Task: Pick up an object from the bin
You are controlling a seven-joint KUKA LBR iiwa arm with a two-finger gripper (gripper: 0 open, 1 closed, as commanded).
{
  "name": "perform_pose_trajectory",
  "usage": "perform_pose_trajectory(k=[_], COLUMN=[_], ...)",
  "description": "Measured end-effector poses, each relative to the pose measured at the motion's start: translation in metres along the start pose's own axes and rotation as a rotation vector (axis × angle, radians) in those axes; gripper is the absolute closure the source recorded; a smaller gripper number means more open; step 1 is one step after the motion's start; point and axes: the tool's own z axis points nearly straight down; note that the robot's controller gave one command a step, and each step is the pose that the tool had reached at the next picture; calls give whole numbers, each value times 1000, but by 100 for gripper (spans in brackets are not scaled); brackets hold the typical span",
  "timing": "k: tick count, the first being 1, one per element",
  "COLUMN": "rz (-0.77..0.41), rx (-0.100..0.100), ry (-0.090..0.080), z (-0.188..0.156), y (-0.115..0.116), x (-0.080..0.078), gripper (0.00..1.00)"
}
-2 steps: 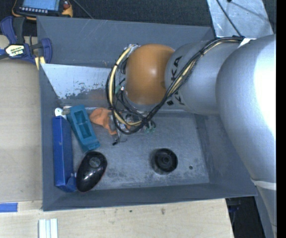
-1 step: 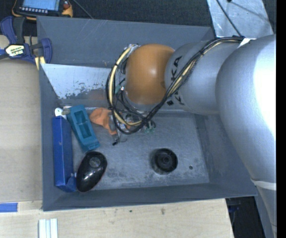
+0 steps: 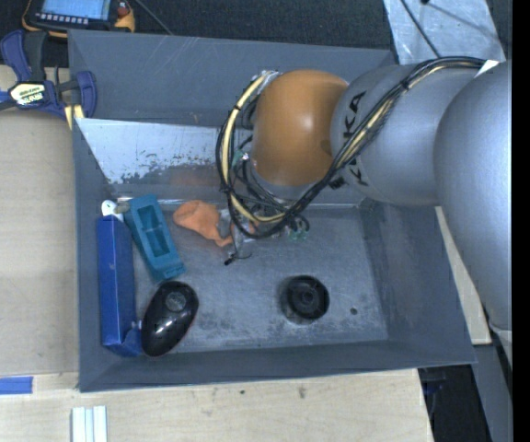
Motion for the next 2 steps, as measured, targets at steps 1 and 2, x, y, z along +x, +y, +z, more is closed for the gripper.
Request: perform_pose_trajectory(k=[1,2], rz=[23,7], rx=[2,1], ry=[-6,-1], z=[-31,-31], y=[-13,1], x=[-18,-1], gripper=[100,100])
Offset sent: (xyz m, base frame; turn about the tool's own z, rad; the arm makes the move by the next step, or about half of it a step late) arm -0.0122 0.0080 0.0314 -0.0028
